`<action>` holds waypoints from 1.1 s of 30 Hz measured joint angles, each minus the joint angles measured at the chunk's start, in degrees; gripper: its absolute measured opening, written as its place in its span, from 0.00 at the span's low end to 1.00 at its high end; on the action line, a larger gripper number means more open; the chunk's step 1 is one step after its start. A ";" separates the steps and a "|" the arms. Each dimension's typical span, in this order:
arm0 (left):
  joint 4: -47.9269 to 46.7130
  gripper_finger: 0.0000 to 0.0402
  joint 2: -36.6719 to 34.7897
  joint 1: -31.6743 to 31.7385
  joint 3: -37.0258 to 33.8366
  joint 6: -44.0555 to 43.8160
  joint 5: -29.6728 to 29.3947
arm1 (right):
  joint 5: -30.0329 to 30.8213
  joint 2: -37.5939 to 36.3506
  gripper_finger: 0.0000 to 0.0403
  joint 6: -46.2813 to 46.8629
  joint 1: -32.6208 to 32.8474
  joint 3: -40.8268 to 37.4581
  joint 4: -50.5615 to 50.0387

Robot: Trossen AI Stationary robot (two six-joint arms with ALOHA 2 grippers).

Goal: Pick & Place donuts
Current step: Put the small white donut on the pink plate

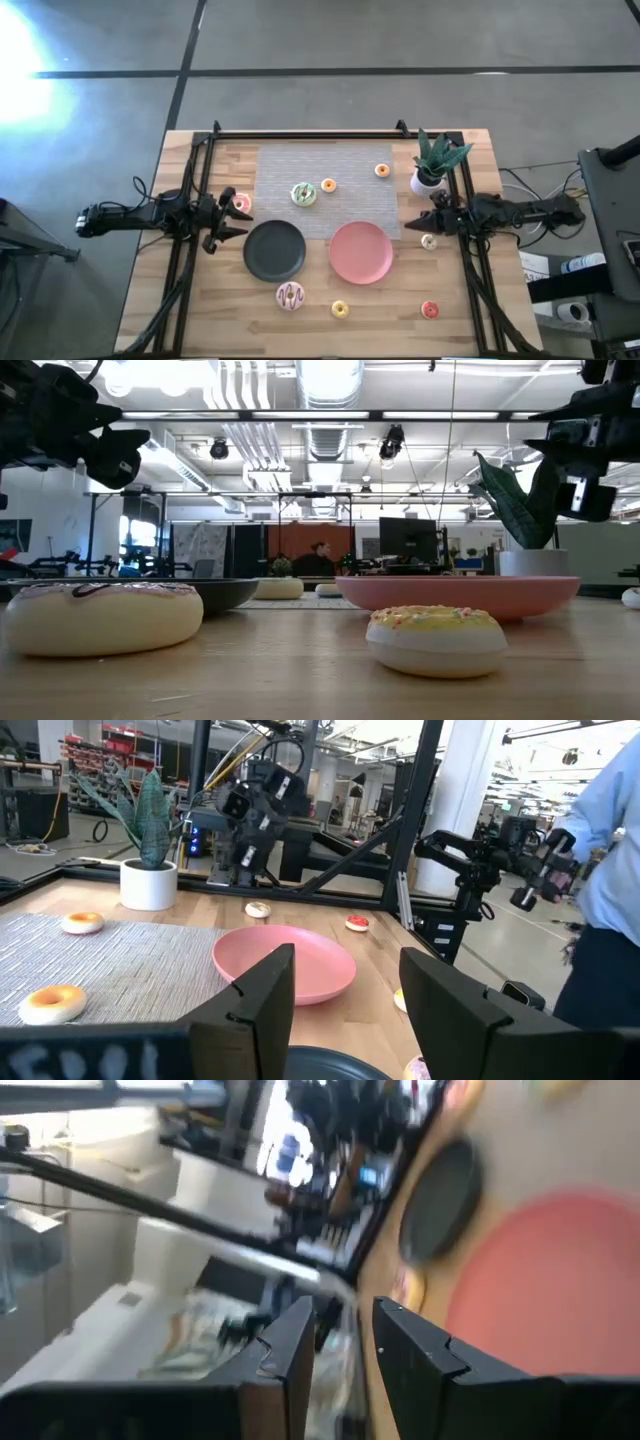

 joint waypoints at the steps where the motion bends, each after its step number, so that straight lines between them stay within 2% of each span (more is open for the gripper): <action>1: 0.00 0.39 -0.01 0.00 0.00 0.00 -0.01 | -0.33 1.29 0.24 1.18 0.43 0.00 0.00; 7: 0.00 0.39 0.00 0.00 0.00 0.00 -0.01 | -0.57 12.12 0.29 5.78 3.98 0.88 -1.20; 11: 0.00 0.39 0.01 0.00 0.00 0.00 -0.01 | -0.66 21.77 0.37 6.60 6.68 6.62 -7.73; 17: 0.00 0.39 -0.01 0.00 0.00 0.00 -0.01 | 0.41 38.34 0.48 6.64 7.48 21.74 -31.88; 20: 0.00 0.39 0.00 0.00 0.00 0.00 -0.01 | 3.01 46.87 0.50 6.64 7.47 29.38 -47.63; 23: -0.01 0.39 0.01 0.00 0.00 0.00 -0.01 | 3.29 54.08 0.50 6.40 7.45 34.97 -56.23; 27: -0.03 0.39 0.01 0.00 0.00 0.00 -0.01 | 1.44 61.76 0.50 7.24 7.45 38.50 -62.21; 33: -0.02 0.39 0.00 0.00 0.00 0.00 -0.01 | -2.72 68.93 0.50 3.05 5.44 38.22 -63.13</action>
